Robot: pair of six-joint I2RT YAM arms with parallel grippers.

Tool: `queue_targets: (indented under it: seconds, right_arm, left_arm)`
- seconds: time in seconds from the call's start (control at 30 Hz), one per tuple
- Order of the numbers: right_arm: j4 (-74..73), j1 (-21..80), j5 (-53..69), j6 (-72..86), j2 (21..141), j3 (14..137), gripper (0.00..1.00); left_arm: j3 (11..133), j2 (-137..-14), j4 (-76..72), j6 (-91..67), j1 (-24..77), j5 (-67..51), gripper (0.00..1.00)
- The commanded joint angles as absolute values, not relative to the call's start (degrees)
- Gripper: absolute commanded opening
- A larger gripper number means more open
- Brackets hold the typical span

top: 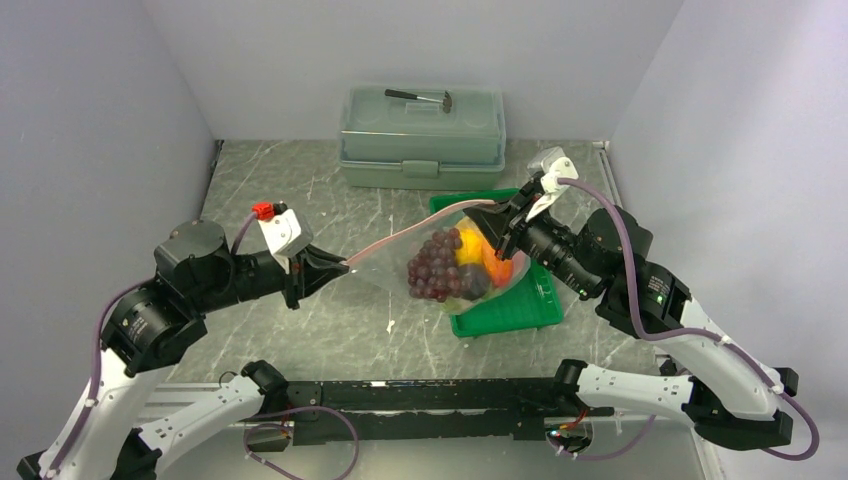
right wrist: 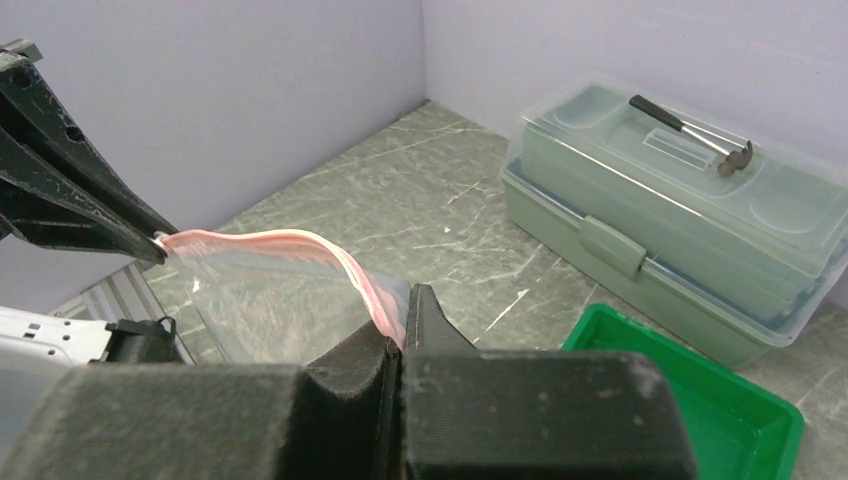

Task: Place the food in the zip-top bag and seal the zipper
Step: Zip the zipper food storage bag, then place the zipper food storage bag at the center of the board.

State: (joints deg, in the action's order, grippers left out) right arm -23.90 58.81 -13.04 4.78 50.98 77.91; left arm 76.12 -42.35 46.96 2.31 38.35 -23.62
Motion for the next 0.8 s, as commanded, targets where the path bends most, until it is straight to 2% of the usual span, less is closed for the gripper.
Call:
queue_targets:
  seconds: [0.0, 0.13, 0.3, 0.37, 0.47, 0.5, 0.53, 0.77]
  right_arm:
    - [-13.2, 58.0, -17.9, 4.8, 49.0, 79.2, 0.00]
    - [-13.1, 58.0, -16.3, 4.8, 49.3, 78.8, 0.00]
    - [-14.0, 58.0, -12.6, 4.0, 50.9, 79.2, 0.00]
    - [-15.3, 58.0, -11.4, 3.7, 52.0, 80.0, 0.00]
    - [-16.6, 58.0, -10.2, 3.4, 53.0, 80.7, 0.00]
    - [-16.9, 58.0, -9.7, 3.2, 53.2, 80.8, 0.00]
    - [-17.1, 58.0, -9.3, 3.2, 53.4, 80.9, 0.00]
    - [-19.1, 58.0, -5.3, 2.7, 54.8, 81.6, 0.00]
  left_arm:
    - [76.4, -42.3, 51.0, 1.6, 38.3, -21.4, 0.17]
    - [77.7, -42.5, 51.3, 2.0, 38.3, -20.7, 0.38]
    - [79.7, -42.9, 50.0, 1.9, 38.3, -19.0, 0.52]
    - [80.8, -43.5, 49.6, 1.9, 38.3, -18.5, 0.62]
    - [82.3, -44.1, 48.8, 2.2, 38.3, -17.1, 0.66]
    - [82.6, -44.3, 48.5, 2.2, 38.3, -16.5, 0.69]
    - [82.9, -44.5, 48.0, 2.3, 38.3, -15.8, 0.76]
    - [83.9, -45.8, 46.0, 3.1, 38.3, -14.5, 0.91]
